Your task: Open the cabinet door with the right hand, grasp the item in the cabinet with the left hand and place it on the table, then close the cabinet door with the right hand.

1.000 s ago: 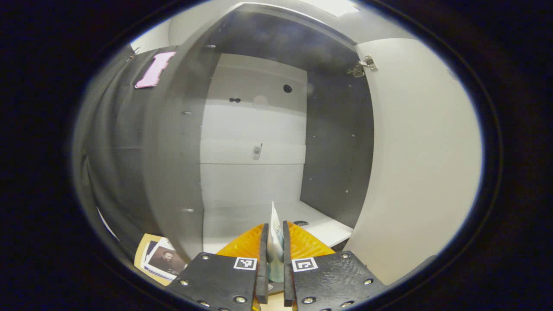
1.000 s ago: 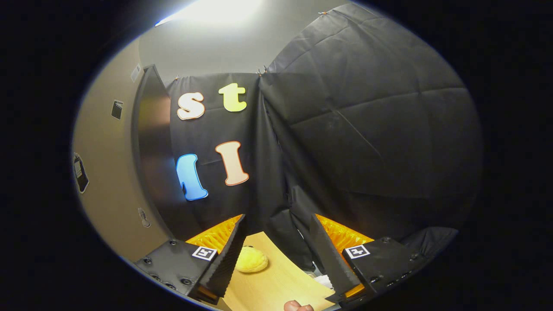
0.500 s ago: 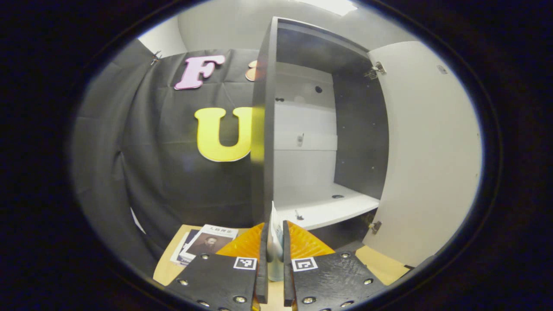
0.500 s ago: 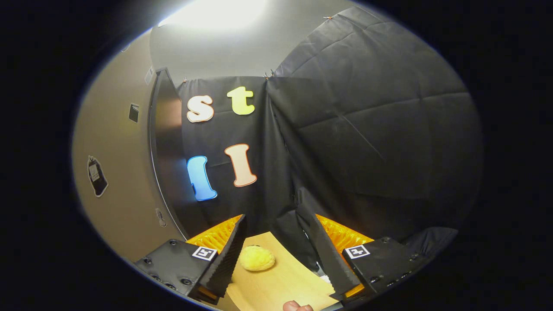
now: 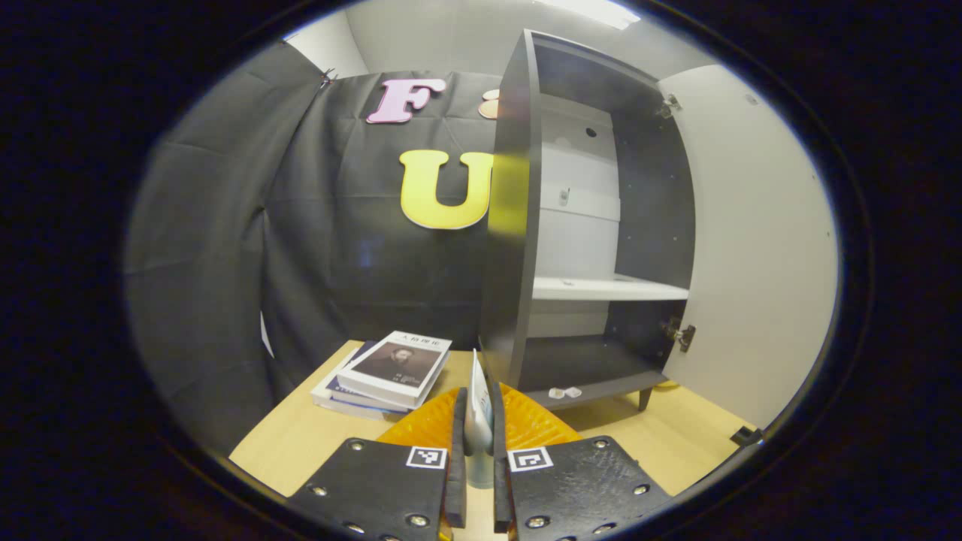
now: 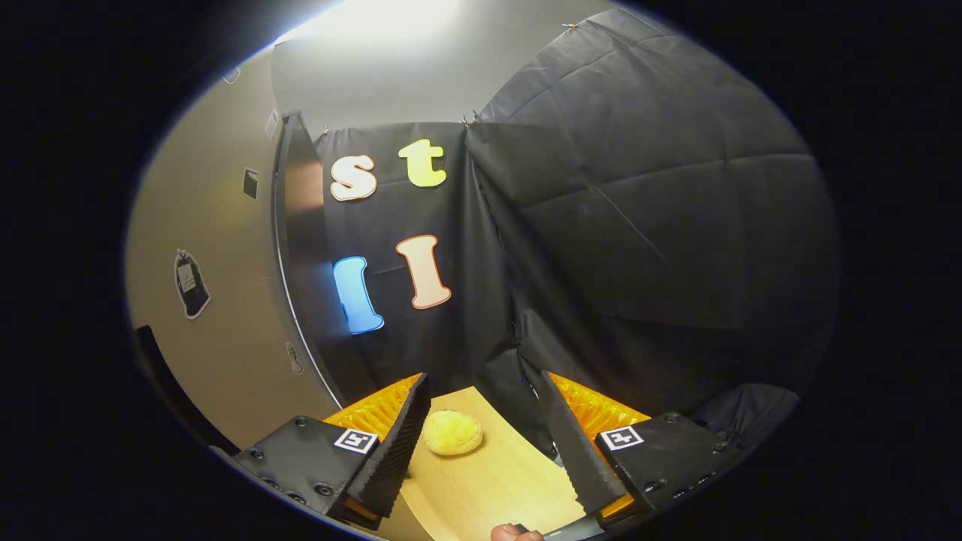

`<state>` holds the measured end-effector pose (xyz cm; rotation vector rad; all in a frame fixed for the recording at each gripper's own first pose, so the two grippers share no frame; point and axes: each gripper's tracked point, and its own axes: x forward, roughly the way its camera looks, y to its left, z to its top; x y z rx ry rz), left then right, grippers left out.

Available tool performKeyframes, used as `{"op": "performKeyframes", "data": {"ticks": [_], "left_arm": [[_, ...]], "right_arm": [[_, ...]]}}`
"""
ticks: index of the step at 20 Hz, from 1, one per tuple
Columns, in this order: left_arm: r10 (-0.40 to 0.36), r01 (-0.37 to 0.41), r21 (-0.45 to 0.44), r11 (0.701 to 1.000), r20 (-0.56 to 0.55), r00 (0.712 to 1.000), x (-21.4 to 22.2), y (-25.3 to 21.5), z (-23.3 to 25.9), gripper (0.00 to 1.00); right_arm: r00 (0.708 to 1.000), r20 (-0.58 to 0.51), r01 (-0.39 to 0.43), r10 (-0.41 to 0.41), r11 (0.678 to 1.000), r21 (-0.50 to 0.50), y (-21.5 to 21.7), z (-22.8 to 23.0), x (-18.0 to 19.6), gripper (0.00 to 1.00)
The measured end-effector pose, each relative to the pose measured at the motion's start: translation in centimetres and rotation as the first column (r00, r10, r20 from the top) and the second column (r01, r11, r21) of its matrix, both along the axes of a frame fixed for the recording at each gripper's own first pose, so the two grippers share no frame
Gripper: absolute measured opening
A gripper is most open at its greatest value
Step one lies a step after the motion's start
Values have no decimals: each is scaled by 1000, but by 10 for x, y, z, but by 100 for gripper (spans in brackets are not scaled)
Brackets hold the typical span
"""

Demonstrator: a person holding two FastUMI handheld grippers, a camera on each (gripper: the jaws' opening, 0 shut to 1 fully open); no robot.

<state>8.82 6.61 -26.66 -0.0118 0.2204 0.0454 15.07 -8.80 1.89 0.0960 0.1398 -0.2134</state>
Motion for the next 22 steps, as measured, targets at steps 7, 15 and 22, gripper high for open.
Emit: {"op": "performKeyframes", "data": {"ticks": [7,15,22], "left_arm": [[52,-50,83,995,-33,998,-36,0,-83,19],[46,-38,82,996,-94,995,-68,-22,-155,16],[37,-26,109,994,-101,994,-85,-30,-167,16]], "right_arm": [[999,-39,-2,2,1000,3,-2,-17,-15,92],[995,-97,9,-5,999,42,-3,-43,-35,85],[992,-123,-4,10,999,48,5,-57,-33,92]]}}
